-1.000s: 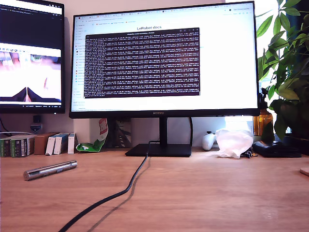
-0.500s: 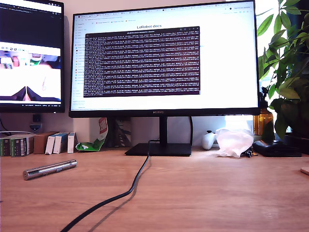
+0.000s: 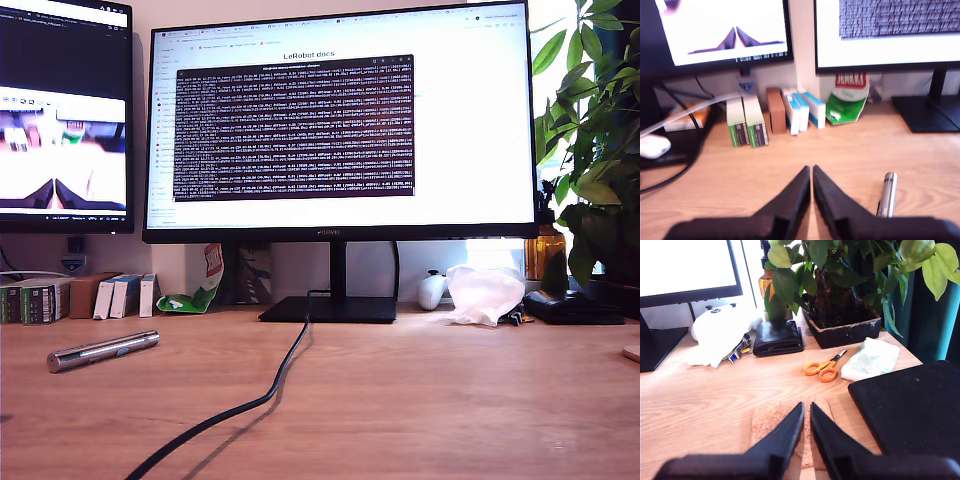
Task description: Pick the metallic laser pointer with your right arm, pass it to your left arm, then place it down to the left side of the table
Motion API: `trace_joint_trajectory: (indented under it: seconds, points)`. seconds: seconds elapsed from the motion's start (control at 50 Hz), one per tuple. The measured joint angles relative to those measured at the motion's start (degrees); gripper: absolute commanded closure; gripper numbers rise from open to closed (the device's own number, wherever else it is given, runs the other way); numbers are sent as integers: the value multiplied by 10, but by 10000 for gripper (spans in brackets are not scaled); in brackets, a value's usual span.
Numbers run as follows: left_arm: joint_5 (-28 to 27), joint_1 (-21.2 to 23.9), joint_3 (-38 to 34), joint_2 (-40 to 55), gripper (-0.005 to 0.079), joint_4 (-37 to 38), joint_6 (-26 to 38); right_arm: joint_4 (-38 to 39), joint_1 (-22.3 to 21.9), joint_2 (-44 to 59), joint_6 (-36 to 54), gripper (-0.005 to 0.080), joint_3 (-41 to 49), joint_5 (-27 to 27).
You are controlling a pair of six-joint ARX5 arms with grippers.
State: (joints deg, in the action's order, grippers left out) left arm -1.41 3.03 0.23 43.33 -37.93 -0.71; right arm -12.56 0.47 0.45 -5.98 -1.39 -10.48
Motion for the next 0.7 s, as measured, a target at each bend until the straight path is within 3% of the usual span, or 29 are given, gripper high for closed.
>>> trace_joint_trajectory:
  seconds: [0.18,0.7]
  points:
    - [-13,0,0,-91,761,121,13,0,0,0,0,757,0,0]
    - [-28,0,0,-352,761,341,13,0,0,0,0,757,0,0]
